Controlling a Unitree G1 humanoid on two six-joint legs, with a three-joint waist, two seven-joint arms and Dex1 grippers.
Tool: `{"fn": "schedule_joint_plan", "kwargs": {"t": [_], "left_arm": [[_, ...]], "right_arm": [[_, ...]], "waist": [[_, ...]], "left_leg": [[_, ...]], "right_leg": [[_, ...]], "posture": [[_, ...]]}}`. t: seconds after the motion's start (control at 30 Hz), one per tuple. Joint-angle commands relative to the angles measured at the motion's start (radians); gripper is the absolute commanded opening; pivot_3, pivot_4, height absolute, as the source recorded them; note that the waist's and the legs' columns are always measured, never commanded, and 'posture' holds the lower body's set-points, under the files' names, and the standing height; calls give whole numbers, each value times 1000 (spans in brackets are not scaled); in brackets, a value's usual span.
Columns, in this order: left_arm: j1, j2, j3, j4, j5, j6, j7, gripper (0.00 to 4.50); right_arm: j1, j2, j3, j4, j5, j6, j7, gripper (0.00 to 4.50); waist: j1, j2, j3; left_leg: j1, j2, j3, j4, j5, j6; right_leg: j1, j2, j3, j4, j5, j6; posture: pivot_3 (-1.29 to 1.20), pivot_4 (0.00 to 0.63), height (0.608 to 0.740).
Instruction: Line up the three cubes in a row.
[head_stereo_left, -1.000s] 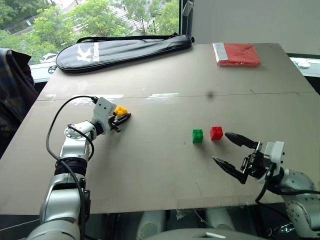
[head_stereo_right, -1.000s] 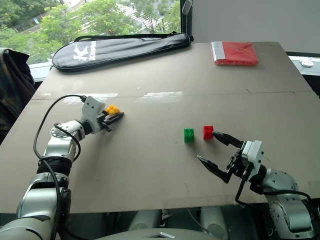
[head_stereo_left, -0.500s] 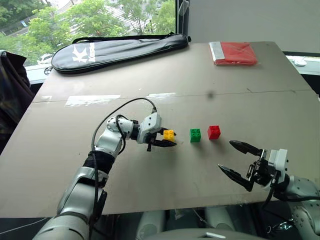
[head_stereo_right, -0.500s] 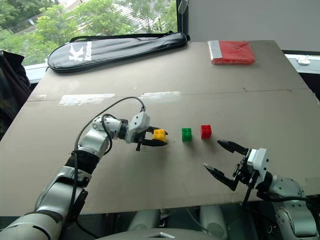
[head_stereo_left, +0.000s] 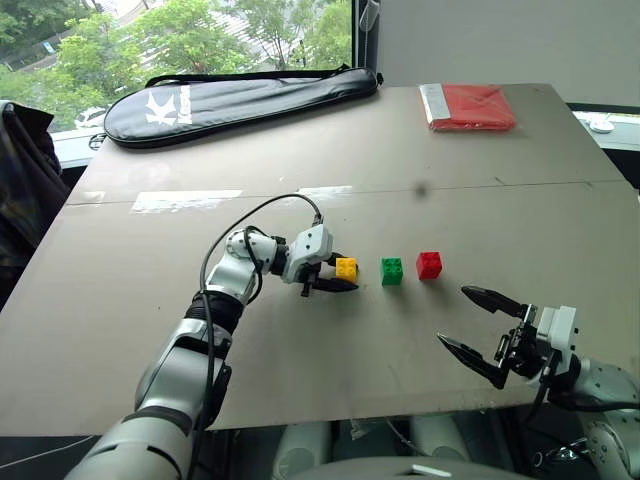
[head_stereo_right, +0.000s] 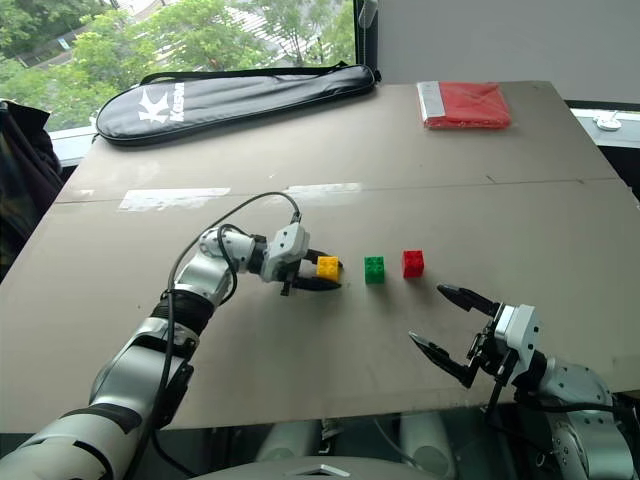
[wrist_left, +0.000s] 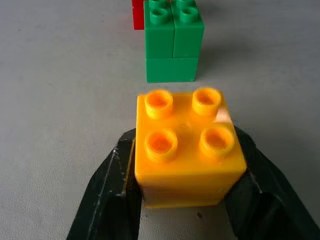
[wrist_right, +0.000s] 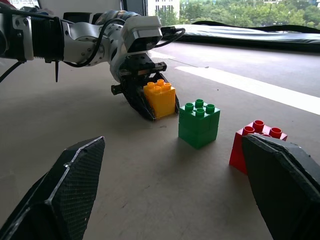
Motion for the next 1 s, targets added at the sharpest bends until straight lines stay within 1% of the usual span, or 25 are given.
{"fn": "schedule_joint_plan", "kwargs": {"t": [0.03,0.07,0.17,0.2,0.23,0.3,0.43,0.5,0.57,0.63,0.73,0.8,1.0], "left_arm": [[0,2,4,12,21,10,27,4037],[1,2,9,13,22,2,37,4462],[35,36,51,-25,-2,-1,65,4462],[68,64,67,-65,-18,12,58,4462],[111,94,84,-117,-33,24,54,4462],[208,152,113,-240,-66,71,48,4462],[391,240,176,-472,-136,196,81,4462],[508,270,229,-607,-189,275,127,4462],[622,281,273,-714,-196,318,202,4462],[692,280,293,-784,-177,338,273,4462],[830,230,335,-915,-158,383,440,4462],[901,188,337,-984,-134,400,540,4462],[1005,129,310,-1086,-111,407,668,4462]], "right_arm": [[-1,1,-15,-15,7,-22,2,4500],[-1,1,-15,-15,7,-23,2,4500],[8,1,-17,-17,7,-27,3,4500],[15,1,-19,-15,7,-29,4,4500],[22,1,-20,-11,6,-33,7,4500],[30,2,-22,4,5,-40,11,4500],[25,2,-29,43,8,-47,19,4500],[10,2,-44,79,27,-38,21,4500],[-9,-2,-61,119,45,-26,26,4500],[-21,-13,-67,148,46,-28,45,4500],[-49,-24,-90,211,59,-13,63,4500],[-64,-32,-101,248,63,-6,78,4500],[-87,-66,-117,326,46,-9,136,4500]], "waist": [[0,0,0],[0,0,0],[-3,0,0],[-5,0,0],[-15,0,0],[-17,0,0],[-19,1,0],[-8,1,0],[-5,2,0],[-2,2,0],[2,2,0],[3,2,0],[5,3,-1]], "left_leg": [[1,0,0,0,0,0],[1,0,0,0,0,0],[1,0,0,0,0,0],[2,1,0,0,0,0],[2,1,0,0,0,0],[5,3,2,-3,0,0],[4,4,2,-3,0,0],[5,4,2,-3,0,0],[4,4,3,-3,0,0],[5,3,3,-3,0,0],[5,3,3,-2,0,0],[5,3,2,-3,0,0],[5,3,2,-3,0,0]], "right_leg": [[0,0,0,0,0,0],[1,0,0,0,0,0],[1,0,0,1,0,0],[1,0,0,1,0,0],[1,0,0,1,0,0],[0,1,2,2,0,-1],[0,2,2,2,0,-1],[0,-1,3,1,0,-1],[1,-3,3,0,-3,-4],[1,-8,3,0,-5,-1],[1,-8,2,0,-5,-1],[1,-8,2,0,-5,-1],[1,-7,1,0,-5,-1]], "posture": [[0,150,701],[0,150,701],[0,150,701],[0,150,701],[0,150,701],[0,150,701],[0,150,701],[0,150,701],[0,150,701],[0,150,701],[0,150,701],[0,150,701],[0,150,701]]}}
